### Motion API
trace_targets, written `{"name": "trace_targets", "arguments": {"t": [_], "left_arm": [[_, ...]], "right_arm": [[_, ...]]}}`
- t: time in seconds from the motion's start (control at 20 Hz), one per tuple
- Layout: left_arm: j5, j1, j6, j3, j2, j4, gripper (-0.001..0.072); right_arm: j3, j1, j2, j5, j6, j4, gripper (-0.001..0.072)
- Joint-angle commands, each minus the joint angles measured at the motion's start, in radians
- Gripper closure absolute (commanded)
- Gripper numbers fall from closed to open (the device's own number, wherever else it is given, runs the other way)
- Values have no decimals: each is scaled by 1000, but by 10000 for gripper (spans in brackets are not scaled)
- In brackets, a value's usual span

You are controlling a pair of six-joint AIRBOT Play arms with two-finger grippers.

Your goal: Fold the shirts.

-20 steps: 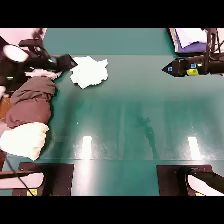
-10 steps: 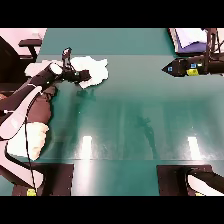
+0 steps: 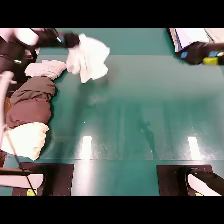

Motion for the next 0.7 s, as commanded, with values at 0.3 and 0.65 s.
{"name": "trace_targets", "arguments": {"t": [0.3,0.65], "left_arm": [[-455,-225,42,-8,276,127,680],[-246,-487,35,-309,180,60,160]], "right_arm": [[262,-120,21,75,0,0,695],[267,-119,20,167,0,0,695]]}}
